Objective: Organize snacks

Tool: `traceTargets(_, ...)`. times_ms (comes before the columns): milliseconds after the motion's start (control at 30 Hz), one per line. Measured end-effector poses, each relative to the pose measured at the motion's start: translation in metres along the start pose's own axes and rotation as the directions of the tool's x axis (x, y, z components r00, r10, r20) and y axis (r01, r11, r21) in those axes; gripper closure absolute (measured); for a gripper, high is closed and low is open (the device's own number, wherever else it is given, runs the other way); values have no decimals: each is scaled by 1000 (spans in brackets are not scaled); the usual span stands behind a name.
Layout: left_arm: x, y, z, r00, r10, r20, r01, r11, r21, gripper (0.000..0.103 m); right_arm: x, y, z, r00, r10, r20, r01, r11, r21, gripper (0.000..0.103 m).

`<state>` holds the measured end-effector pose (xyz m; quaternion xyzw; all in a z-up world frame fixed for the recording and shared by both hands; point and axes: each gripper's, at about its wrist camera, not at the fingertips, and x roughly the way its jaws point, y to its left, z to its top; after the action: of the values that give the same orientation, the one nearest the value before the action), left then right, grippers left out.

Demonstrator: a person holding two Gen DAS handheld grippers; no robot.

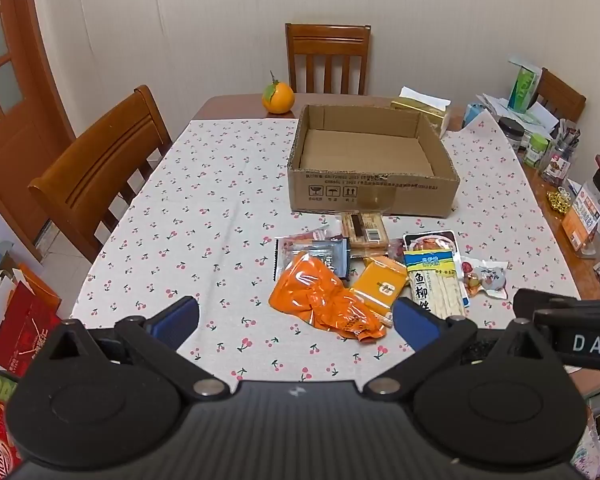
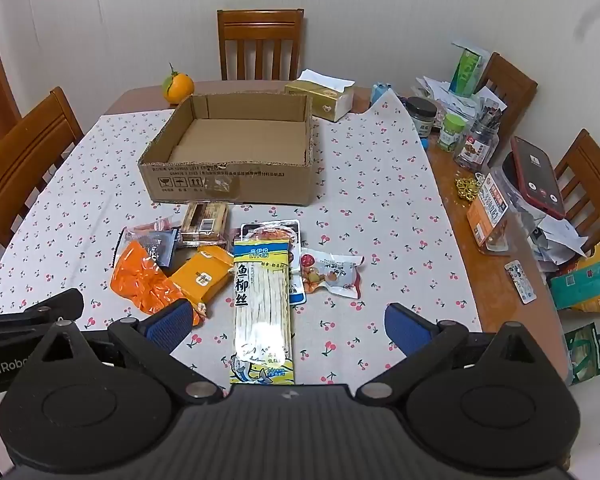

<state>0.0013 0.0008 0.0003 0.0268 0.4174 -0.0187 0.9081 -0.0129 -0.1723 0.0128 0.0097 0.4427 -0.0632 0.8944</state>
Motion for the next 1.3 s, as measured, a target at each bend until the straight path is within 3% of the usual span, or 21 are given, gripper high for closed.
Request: traceTargets(1300, -5, -5, 2, 1000, 12, 25, -12, 1000, -5, 1, -2, -3, 3, 1000, 9, 11, -9, 1000, -6, 0)
